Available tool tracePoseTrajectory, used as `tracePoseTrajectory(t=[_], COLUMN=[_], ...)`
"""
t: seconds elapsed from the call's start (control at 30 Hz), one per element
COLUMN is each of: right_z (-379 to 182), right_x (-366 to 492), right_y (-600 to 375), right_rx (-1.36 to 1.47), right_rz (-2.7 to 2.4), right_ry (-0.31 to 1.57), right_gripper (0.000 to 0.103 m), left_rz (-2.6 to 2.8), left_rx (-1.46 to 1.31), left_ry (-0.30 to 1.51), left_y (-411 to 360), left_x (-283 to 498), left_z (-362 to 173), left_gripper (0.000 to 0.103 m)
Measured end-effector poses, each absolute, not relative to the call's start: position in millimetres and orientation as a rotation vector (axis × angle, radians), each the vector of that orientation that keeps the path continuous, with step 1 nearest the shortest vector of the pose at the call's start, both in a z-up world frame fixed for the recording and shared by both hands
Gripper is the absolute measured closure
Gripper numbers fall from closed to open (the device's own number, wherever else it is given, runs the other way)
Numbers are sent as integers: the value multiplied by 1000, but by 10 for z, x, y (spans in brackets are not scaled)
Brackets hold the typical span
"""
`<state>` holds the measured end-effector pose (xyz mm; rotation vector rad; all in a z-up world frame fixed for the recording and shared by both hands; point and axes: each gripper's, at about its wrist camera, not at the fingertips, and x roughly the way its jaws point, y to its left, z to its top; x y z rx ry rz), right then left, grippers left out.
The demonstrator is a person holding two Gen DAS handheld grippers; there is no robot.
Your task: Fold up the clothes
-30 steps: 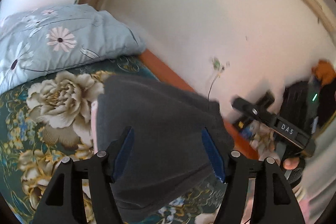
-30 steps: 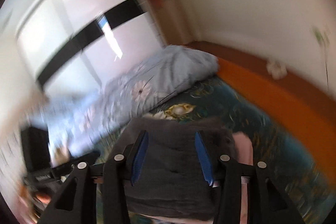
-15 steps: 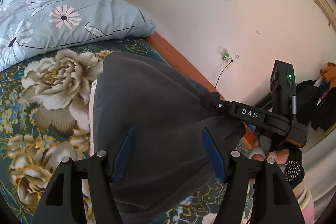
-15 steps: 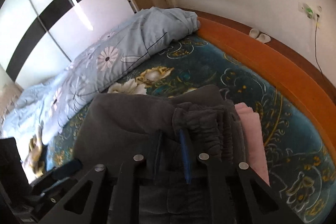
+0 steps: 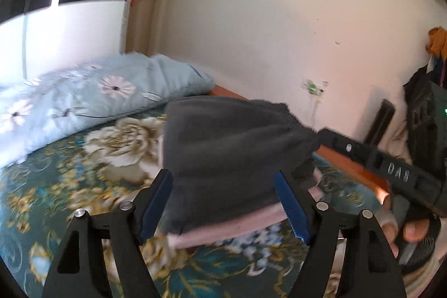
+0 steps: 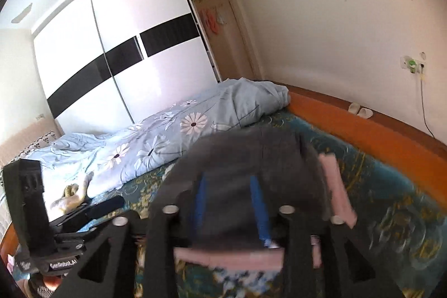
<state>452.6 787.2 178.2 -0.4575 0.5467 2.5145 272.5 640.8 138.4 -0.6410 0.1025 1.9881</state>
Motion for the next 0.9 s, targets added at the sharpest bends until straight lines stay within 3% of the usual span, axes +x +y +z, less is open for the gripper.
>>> tracePoseTrajectory(t=[0.1,0.23,0.37,0.57,0.63,0.9], right_z=[1442,963,740,657,623,590], right_x=[4540,4428,4255,4191,4154,4085], right_y=[7599,7429,7315,7197,7190,7176], right_rx=[-440,-408,-437,-455,-476,-499], right_rz=[2468,2402,2372,2323,2285,2240], right_ry=[531,600,459,374,356,340], right_gripper=[58,58,57,46,43,27], left_rz=[2074,2202,2250,2328,2338,2348], left_rx=[-643,-681,-634,-520,-513,-497], left_ry=[27,83,64,76,128,160], left_y=[6181,6107,6093,6070,6107,6136], left_x=[2808,2809,2749,2738,2743,2818], left_z=[1114,777,683,579,517,531], left_gripper=[19,18,14,11,5,4])
